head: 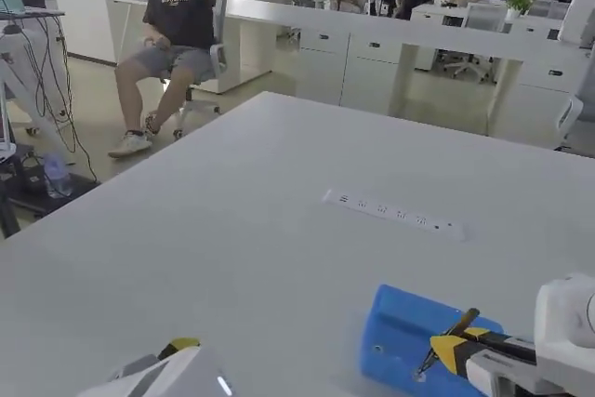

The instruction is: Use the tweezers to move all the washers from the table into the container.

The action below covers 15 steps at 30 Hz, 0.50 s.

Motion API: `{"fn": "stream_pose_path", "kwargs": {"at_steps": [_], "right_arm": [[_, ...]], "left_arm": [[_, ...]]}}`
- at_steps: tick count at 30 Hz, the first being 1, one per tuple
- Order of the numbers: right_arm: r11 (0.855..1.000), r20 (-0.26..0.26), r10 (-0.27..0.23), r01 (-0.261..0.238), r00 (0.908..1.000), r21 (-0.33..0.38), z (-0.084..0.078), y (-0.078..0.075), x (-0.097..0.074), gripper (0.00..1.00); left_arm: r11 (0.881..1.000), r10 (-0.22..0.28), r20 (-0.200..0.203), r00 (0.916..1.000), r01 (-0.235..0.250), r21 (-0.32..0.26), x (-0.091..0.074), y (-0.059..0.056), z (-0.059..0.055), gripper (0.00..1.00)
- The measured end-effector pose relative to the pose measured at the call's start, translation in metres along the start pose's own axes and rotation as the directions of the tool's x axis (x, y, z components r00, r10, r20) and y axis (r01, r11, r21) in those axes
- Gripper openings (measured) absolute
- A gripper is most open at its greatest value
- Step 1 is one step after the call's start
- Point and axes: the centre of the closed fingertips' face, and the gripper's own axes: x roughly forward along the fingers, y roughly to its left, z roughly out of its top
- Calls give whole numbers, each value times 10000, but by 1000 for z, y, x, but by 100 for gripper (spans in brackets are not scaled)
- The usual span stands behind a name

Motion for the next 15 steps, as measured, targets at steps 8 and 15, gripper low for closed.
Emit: {"fn": "stream_pose_path", "kwargs": {"at_steps": [8, 15], "right_arm": [[9989, 249, -412, 417, 9988, -214, 12, -14, 8, 4], [9976, 167, -603, 608, 9980, -339, 7, -24, 21, 4]], "left_arm": [[10000, 12, -59, 10000, -12, -37, 1, 0, -2, 99], [10000, 23, -97, 10000, -23, 6, 1, 0, -2, 99]]}}
